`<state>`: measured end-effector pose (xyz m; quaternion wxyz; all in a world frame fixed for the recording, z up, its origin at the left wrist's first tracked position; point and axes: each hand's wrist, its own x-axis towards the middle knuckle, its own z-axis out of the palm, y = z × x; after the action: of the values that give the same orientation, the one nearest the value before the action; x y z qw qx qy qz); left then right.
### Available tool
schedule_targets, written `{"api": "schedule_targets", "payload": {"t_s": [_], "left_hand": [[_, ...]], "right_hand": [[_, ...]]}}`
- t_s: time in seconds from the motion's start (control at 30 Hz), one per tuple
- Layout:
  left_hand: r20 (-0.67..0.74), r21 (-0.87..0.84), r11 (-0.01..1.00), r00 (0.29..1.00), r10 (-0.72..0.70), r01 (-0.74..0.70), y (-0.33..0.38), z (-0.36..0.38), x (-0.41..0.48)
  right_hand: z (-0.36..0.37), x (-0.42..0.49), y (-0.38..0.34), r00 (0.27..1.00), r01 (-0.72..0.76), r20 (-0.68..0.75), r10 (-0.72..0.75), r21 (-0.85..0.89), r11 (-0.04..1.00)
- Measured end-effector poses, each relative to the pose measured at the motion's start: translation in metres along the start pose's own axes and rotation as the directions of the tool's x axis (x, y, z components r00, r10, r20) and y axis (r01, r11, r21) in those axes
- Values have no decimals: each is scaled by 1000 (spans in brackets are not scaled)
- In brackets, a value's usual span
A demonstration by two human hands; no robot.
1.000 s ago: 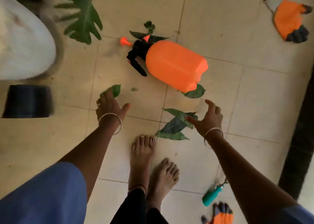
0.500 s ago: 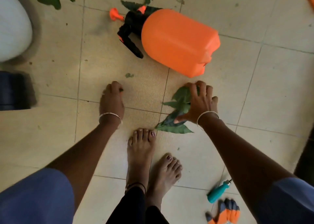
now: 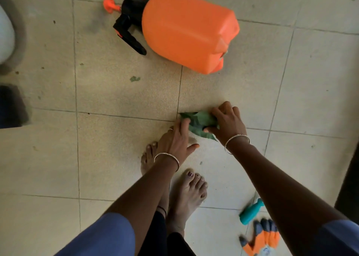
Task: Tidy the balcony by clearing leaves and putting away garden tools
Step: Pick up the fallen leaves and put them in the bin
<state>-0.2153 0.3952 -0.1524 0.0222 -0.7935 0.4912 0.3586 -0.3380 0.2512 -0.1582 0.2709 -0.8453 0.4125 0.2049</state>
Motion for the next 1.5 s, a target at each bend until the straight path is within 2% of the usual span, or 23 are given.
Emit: {"api": "schedule_targets", "payload": {"t_s": [0.1,0.2,0.27,0.33,0.4,0.47,0.6,0.67,0.73,0.83,0.93,1.03,1.1,1.2,1.27,1.33,1.43,1.5], "left_hand": [[-80,70,997,997,19,-13,-3,0,2],[-169,33,999,986,8,-3,0,-1,5],[-201,-6,1000,980,-2,1,5,-3,10],[-177,16,1000,984,21,-19,14,-7,18],[-85,110,993,995,59,-50,23,-10,30],[20,187,980,998,67,-70,28,-12,42],[62,277,948,987,146,-158,27,-9,45],[72,268,939,976,203,-215,27,-4,37],[51,164,968,981,185,-191,26,0,28],[-60,-46,995,995,80,-83,20,5,18],[-181,-239,969,983,15,-59,16,5,12],[-202,-375,927,977,-68,-13,14,0,9],[-156,-504,862,976,-152,54,12,-5,8],[-23,-749,636,952,-306,186,14,-23,3],[79,-845,470,929,-362,255,19,-40,-2],[164,-895,331,911,-379,299,25,-59,-11],[210,-909,269,908,-364,318,34,-88,-31],[246,-927,179,894,-375,330,45,-113,-48]], "right_hand": [[4,-4,8,999,-19,-37,24,136,990],[-2,-7,14,985,-150,-20,169,372,916],[-7,-14,19,956,-262,46,290,576,774],[-8,-25,25,920,-316,116,375,786,532],[-8,-36,32,887,-314,163,432,898,307],[-7,-46,41,850,-303,153,504,925,229],[12,-65,55,791,-342,116,601,898,276],[19,-71,54,799,-356,85,596,865,354],[24,-74,46,828,-366,39,559,793,487],[29,-69,25,867,-362,-5,499,682,636],[31,-54,10,868,-361,-62,492,602,712],[36,-45,4,862,-404,-66,502,507,761],[38,-45,1,883,-403,-59,466,416,815],[34,-47,-3,880,-431,1,475,420,799],[25,-52,-2,845,-480,55,531,516,709],[11,-62,-3,795,-495,110,597,686,533],[-23,-83,-13,735,-408,230,638,902,145],[-56,-101,-24,736,-311,311,601,944,-107]]}}
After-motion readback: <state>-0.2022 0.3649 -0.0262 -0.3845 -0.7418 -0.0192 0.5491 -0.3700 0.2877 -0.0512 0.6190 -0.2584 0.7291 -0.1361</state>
